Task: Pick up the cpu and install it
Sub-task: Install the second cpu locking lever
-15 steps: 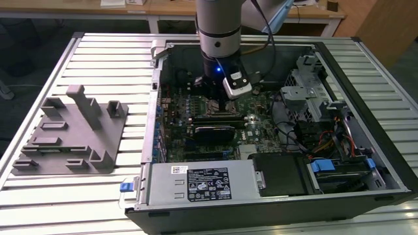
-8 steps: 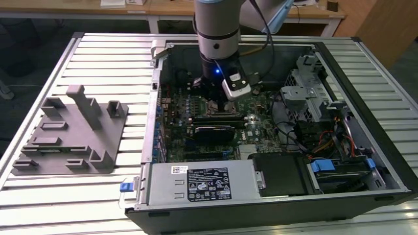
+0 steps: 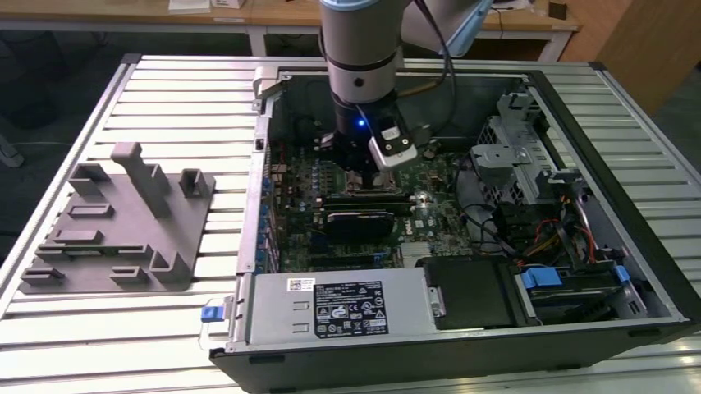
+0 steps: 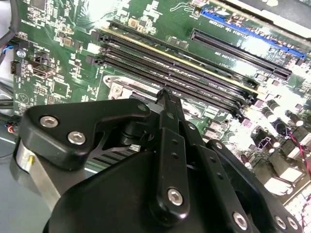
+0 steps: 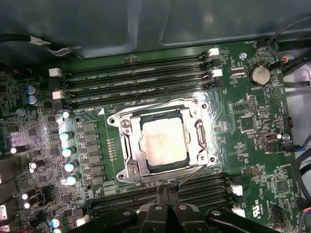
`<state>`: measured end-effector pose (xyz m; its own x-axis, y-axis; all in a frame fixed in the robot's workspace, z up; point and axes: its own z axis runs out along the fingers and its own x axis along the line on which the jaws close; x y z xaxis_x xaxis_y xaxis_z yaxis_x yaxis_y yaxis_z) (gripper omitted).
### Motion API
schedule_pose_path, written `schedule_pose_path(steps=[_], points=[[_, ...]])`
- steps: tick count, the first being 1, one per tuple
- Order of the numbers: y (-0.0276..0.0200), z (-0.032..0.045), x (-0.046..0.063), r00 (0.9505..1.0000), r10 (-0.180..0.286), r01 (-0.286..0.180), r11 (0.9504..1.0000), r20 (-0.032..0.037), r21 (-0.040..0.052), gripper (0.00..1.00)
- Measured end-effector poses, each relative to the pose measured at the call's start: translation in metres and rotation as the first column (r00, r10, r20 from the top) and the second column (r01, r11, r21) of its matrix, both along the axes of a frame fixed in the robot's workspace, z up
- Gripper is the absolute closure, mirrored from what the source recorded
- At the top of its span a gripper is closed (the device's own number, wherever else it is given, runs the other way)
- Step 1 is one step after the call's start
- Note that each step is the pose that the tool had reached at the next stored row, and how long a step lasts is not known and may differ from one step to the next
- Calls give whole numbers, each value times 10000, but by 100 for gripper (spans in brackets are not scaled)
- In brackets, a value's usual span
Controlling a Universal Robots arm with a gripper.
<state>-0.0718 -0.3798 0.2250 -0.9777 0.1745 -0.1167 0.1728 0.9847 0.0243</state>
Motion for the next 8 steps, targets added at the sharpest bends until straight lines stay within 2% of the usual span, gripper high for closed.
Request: schedule_pose_path(steps=[8], points=[[-17,-27,-46,10000,58,-58,10000,1,64,89]])
